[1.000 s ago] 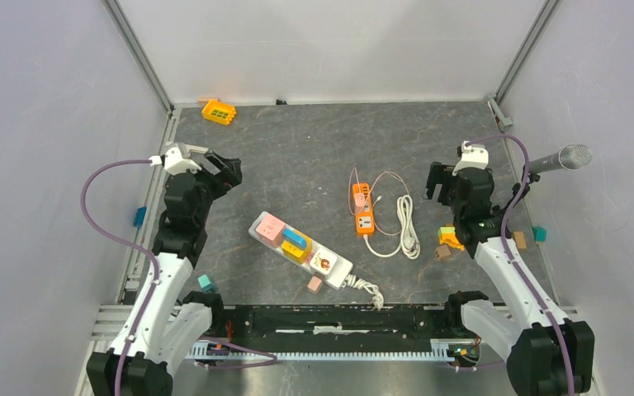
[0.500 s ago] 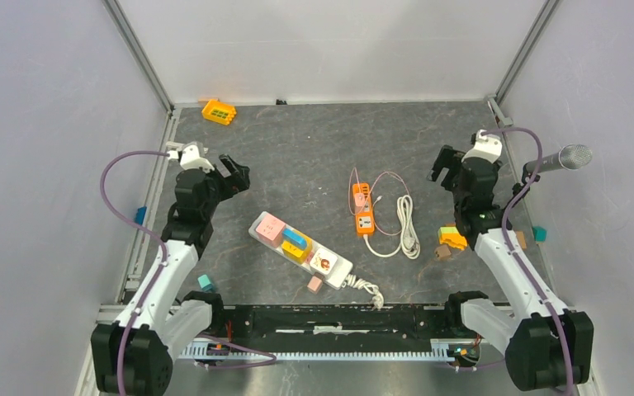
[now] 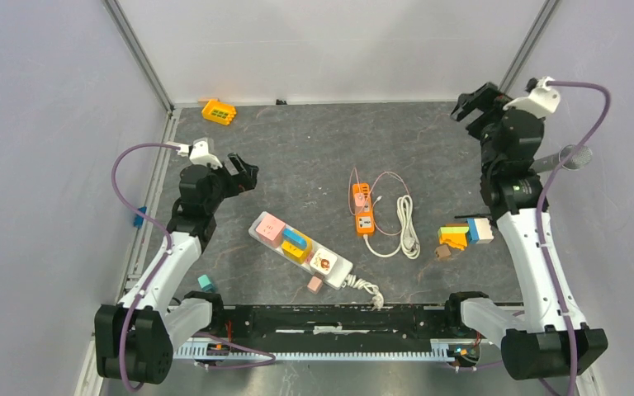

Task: Insert the plug
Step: Move the socket to the center of the board.

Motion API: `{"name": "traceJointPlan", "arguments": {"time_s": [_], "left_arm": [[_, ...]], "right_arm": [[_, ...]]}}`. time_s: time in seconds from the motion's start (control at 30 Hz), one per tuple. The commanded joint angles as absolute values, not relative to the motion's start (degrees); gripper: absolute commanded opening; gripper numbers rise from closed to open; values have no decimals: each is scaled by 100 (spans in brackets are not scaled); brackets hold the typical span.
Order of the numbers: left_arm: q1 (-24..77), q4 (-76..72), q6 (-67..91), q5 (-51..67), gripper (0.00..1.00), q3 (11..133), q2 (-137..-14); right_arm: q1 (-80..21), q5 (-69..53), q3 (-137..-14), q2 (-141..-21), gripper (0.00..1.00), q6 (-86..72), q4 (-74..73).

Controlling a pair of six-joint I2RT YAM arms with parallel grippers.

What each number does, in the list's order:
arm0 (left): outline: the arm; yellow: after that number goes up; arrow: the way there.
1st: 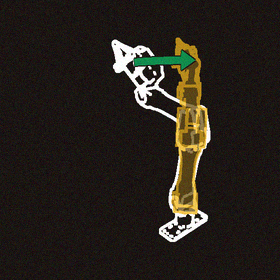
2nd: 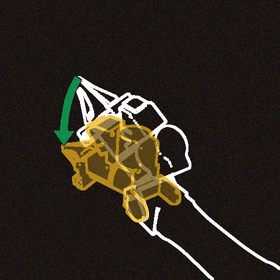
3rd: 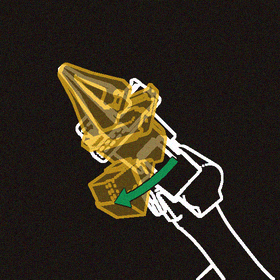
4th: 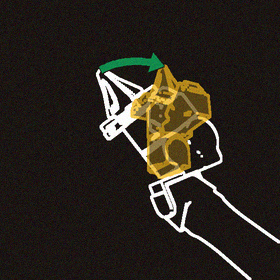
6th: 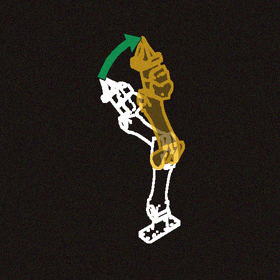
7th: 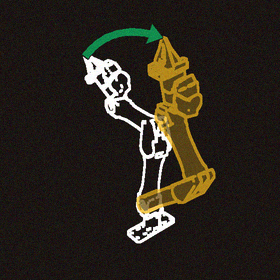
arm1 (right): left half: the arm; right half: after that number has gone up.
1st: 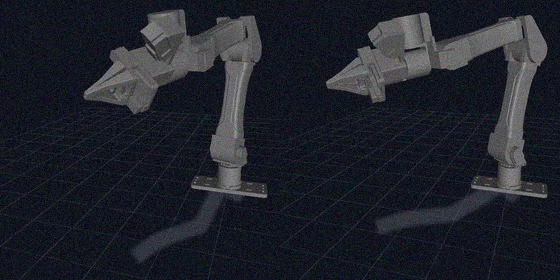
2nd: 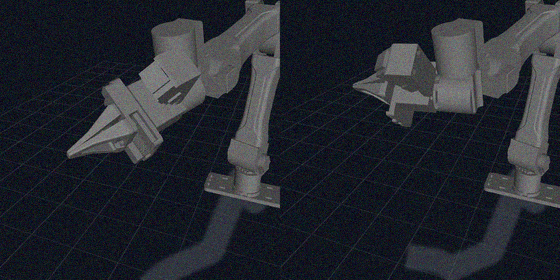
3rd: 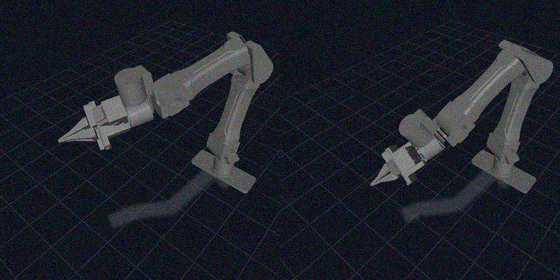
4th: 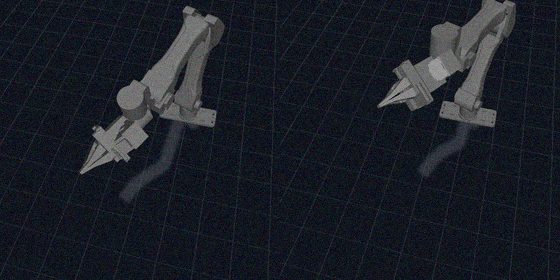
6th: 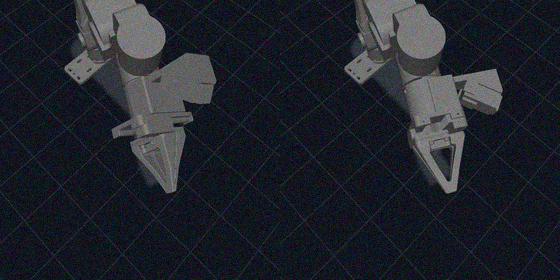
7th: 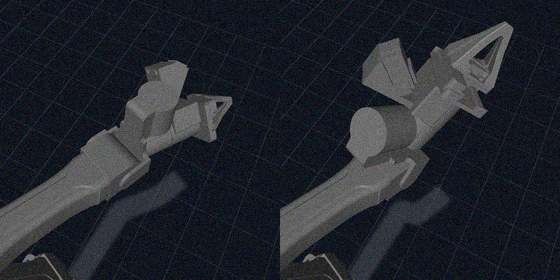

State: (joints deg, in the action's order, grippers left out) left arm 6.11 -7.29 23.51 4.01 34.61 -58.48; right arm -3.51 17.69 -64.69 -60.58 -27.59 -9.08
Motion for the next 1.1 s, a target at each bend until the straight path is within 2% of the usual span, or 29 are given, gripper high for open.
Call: {"name": "traceJointPlan", "arguments": {"time_s": [0.0, 0.23, 0.5, 0.87, 1.07], "left_arm": [[593, -973, 2164, 614, 100, 3613, -5788], [593, -441, 1969, 662, 100, 3712, -5694], [589, 545, 2359, 484, 100, 4101, -5795], [580, 3622, 3856, -141, 100, 5994, -7197], [546, 4430, 5104, 353, 100, 6116, -7760]], "right_arm": [[-320, 1689, -7042, -6116, 99, -3489, -1098], [-324, 1412, -6369, -5846, 98, -4095, -964], [-316, 413, -5798, -5986, 99, -4227, -1047], [-321, -151, -5575, -6413, 98, -3458, -1206], [-325, -415, -5370, -6658, 98, -3124, -1231]]}}
